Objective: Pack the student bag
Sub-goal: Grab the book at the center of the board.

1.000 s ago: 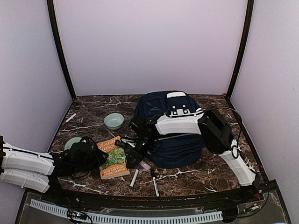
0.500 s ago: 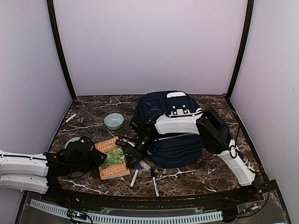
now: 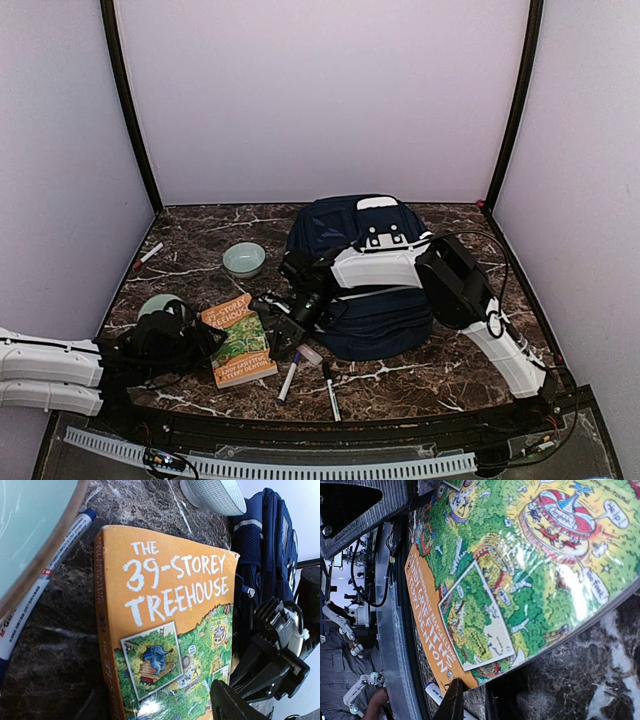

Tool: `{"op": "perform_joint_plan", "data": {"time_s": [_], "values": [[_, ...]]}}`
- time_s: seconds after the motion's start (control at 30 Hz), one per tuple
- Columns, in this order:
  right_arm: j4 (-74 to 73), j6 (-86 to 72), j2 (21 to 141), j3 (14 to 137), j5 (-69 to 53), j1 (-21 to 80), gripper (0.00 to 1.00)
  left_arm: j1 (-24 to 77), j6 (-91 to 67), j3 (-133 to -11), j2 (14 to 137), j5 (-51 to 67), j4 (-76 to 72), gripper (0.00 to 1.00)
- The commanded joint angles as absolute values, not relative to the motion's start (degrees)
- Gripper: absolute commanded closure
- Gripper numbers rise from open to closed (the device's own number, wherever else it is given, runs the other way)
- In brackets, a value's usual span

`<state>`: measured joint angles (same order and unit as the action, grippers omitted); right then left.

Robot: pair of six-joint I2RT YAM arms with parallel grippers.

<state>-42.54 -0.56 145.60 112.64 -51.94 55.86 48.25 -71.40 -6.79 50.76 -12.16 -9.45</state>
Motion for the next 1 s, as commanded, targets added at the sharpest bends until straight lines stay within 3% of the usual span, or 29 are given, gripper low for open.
{"op": "perform_joint_plan", "data": {"time_s": [0.0,0.3,0.47,0.6,0.73,0.97], "values": [[-38.46,0.68,160.81,107.49,-24.34,58.36,0.86,48.13,-74.71,-2.91,55.01,-1.95,-25.36,0.28],[-38.76,1.23,162.28,108.45,-23.99,58.36,0.87,47.75,-69.56,-5.44,71.77,11.02,-52.27,0.37],[-38.74,1.48,162.08,108.46,-23.48,58.36,0.87,47.78,-70.59,-7.01,78.48,15.51,-59.47,0.49],[-38.69,1.58,161.94,108.54,-23.46,58.26,0.87,47.79,-70.54,-8.01,78.1,17.07,-58.76,0.5],[-38.75,1.58,161.98,108.63,-23.79,58.23,0.86,47.81,-69.22,-11.1,75.74,21.71,-52.52,0.41],[-38.67,1.43,161.49,108.4,-23.7,57.94,0.86,47.83,-68.21,-13.85,67.82,26.24,-37.65,0.44]]}}
